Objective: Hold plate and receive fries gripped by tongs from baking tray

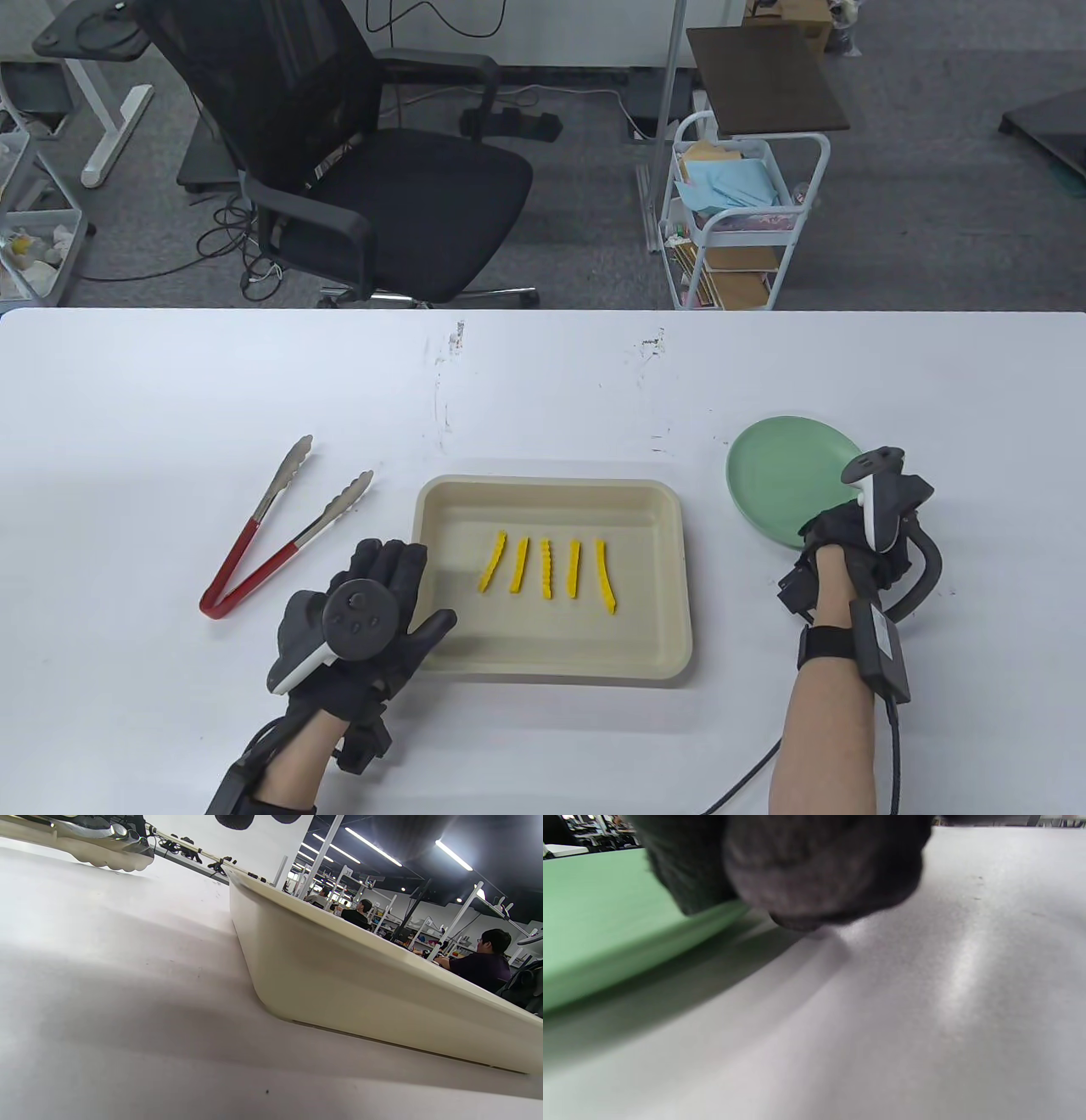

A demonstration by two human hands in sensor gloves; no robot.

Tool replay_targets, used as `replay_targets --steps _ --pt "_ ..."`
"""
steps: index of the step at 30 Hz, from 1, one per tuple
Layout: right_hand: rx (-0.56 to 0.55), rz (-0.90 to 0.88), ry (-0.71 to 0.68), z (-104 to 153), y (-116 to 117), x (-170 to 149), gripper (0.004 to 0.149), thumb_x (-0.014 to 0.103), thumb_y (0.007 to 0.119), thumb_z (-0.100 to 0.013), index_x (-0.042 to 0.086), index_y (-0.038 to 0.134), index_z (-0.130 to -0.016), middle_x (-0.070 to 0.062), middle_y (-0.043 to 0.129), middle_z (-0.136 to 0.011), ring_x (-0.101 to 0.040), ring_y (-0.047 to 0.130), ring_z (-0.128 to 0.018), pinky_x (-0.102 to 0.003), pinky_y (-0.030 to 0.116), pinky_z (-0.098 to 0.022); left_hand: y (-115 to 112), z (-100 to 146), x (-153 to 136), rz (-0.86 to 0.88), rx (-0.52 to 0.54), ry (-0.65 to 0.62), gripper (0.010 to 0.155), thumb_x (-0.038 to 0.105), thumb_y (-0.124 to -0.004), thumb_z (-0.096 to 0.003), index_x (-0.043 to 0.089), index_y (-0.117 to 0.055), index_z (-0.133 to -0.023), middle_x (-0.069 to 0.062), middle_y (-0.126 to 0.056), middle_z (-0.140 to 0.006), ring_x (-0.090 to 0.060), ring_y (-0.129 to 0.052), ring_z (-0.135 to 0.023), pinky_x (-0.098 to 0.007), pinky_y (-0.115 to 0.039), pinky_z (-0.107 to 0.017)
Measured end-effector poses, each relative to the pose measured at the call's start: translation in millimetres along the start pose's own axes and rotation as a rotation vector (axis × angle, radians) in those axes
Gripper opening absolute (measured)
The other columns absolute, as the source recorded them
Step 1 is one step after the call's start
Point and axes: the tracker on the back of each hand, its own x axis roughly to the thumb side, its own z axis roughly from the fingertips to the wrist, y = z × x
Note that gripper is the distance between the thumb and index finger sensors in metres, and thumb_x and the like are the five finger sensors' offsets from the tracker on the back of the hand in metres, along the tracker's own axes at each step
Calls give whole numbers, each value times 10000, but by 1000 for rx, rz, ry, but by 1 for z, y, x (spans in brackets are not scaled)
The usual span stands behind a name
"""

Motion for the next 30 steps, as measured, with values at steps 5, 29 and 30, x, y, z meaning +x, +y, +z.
replay_targets --steps 5,29,30 --pt "80 -302 9 -11 -7 -17 745 328 830 -418 -4 464 -975 -90 820 -695 -118 1031 -194 -342 917 -114 3 2 -2 11 34 -3 819 599 -566 -588 139 -192 -1154 -133 -217 -1214 -434 -133 -1106 -698 -227 -735" --pt "46 -758 -664 99 -82 -10 603 266 824 -428 24 591 -930 -117 908 -623 -203 1092 -108 -277 936 7 13 10 -12 68 114 81 784 588 -581 -588 120 -306 -1154 -147 -362 -1205 -458 -288 -1109 -700 -350 -735" --pt "57 -777 -682 107 -80 -10 610 267 828 -426 22 589 -931 -126 906 -621 -209 1089 -102 -279 934 10 13 11 -12 69 117 82 783 588 -580 -590 118 -306 -1154 -149 -364 -1205 -457 -291 -1110 -701 -352 -734"
